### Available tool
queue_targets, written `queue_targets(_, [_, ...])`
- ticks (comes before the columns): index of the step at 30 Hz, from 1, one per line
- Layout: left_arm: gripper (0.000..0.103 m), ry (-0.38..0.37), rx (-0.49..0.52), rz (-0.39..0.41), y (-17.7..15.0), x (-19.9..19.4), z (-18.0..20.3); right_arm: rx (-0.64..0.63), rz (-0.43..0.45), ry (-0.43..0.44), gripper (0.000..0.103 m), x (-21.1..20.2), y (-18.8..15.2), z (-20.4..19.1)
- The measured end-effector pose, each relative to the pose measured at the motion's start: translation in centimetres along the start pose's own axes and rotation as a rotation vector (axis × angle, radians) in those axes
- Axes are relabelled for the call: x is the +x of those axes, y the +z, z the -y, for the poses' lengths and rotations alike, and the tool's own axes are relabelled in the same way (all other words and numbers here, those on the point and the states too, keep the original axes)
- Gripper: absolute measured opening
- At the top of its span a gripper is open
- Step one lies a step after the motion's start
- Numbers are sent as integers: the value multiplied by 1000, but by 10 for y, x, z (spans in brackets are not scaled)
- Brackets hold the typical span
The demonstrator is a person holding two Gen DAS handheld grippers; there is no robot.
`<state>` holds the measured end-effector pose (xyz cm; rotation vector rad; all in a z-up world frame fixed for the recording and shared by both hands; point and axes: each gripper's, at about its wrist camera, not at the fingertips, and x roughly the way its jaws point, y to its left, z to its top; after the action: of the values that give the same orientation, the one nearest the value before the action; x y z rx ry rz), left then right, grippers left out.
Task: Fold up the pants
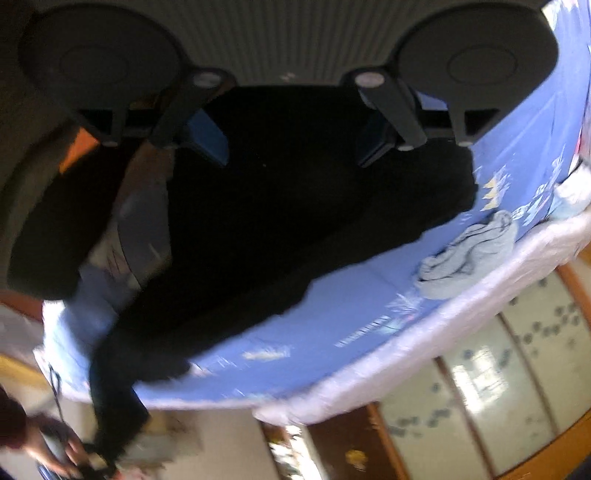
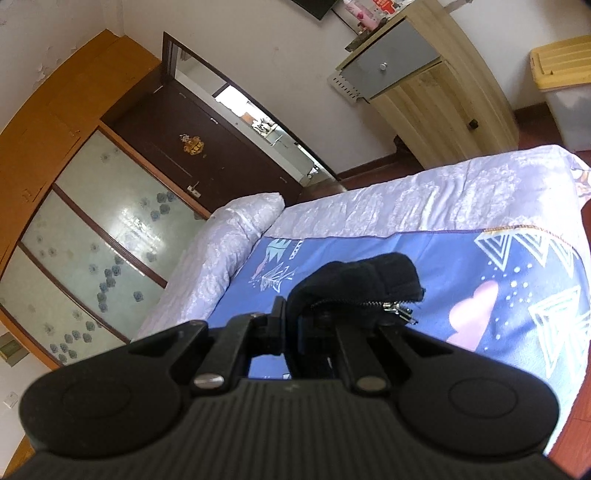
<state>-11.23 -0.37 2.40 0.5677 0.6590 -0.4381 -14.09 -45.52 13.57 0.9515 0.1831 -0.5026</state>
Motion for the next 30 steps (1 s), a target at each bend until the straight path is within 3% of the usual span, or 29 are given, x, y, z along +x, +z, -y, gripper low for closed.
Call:
queue_targets(1, [70, -7, 24, -20, 1, 6, 4, -1, 1, -1, 8, -1, 0, 0])
queue_targets(3, [22, 23, 76, -69, -2, 16, 13, 4, 0, -4, 8, -1, 1, 0])
queue_targets(5, [13, 60, 65, -73, 1, 23, 7, 6, 5, -9, 8, -2, 4, -1])
queue_targets(7, [11, 67, -50, -32, 13, 10, -19, 6, 18, -9, 8, -4, 11, -3])
queue_targets(13, [11, 105, -490, 261, 54, -76, -132, 47, 90, 47, 8, -26, 38, -17])
queue_targets(17, [11, 121, -741, 443, 47, -131, -195, 118, 133, 144, 8, -40, 54, -28])
queue_targets(19, [11, 107, -829, 497, 40, -146, -218, 128, 139, 201, 8, -41, 57, -38])
queue_targets(21, [11, 119, -870, 483, 42, -141, -235, 102, 132, 232, 8, -34, 55, -54])
queue_targets(24, [11, 156, -877, 385, 60, -102, -258, 46, 86, 233, 8, 0, 44, -78])
queue_targets(28, [11, 167, -893, 226, 83, -12, -300, 2, -8, 131, 8, 92, 20, -104])
queue_targets(30, [14, 220, -898, 163, 92, 39, -316, -26, -37, 40, 8, 143, 5, -115])
